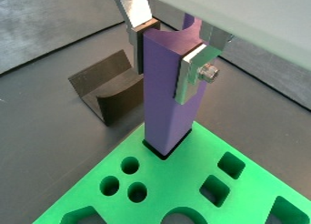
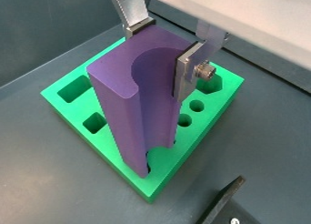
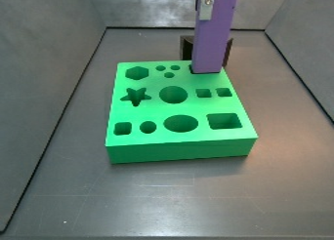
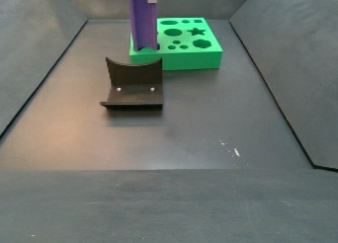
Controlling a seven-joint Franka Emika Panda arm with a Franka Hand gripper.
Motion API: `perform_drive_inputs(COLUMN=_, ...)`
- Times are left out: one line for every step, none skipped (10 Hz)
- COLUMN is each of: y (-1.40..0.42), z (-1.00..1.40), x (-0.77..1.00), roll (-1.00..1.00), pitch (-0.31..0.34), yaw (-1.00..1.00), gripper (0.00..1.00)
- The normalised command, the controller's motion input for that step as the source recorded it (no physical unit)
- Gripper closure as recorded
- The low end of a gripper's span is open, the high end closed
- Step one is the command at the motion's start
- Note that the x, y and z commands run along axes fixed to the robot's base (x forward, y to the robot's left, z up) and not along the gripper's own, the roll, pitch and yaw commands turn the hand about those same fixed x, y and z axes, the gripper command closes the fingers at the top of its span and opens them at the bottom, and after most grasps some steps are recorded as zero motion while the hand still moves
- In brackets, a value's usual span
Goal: Insert the arch object.
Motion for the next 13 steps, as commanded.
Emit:
perform_drive_inputs(y=0.00, z=-0.09, x=-0.22, roll=-0.16, pitch=-0.013, yaw=0.00, gripper=1.00)
perform_drive_inputs(y=0.00, z=-0.14, x=0.00, roll=-0.18, pitch=0.000, yaw=0.00, gripper=1.00)
perform_drive_inputs(y=-0.01, z=-0.19, x=0.11, roll=-0.14, pitch=0.000, yaw=0.00, gripper=1.00)
perform_drive_inputs(y=-0.02, z=-0.26, x=0.19, roll=-0.09, pitch=0.000, yaw=0.00, gripper=1.00)
perform_drive_inputs(y=-0.05, z=-0.35, x=0.19, roll=0.00, pitch=0.000, yaw=0.00, gripper=1.00)
perform_drive_inputs(y=-0.07, z=-0.30, x=0.22, roll=0.00, pitch=0.006, yaw=0.00, gripper=1.00)
perform_drive_inputs(y=-0.07, z=-0.31, x=0.20, roll=0.01, pitch=0.017, yaw=-0.02, gripper=1.00)
perform_drive_inputs(y=-0.07, z=-0.35, x=0.16, roll=0.03, pitch=0.001, yaw=-0.04, gripper=1.00)
perform_drive_inputs(y=-0.12, z=-0.31, x=0.03, roll=0.09, pitch=0.000, yaw=-0.03, gripper=1.00)
perform_drive_inputs(y=-0.13, z=-0.26, x=0.00, roll=0.11, pitch=0.000, yaw=0.00, gripper=1.00)
perform_drive_inputs(y=-0.12, z=-0.25, x=-0.03, roll=0.06, pitch=0.000, yaw=-0.04, gripper=1.00)
perform_drive_inputs(y=-0.13, z=-0.29, x=-0.08, roll=0.05, pitch=0.000, yaw=-0.07, gripper=1.00)
perform_drive_inputs(y=-0.12, z=-0.30, x=-0.07, roll=0.03, pitch=0.000, yaw=-0.09, gripper=1.00)
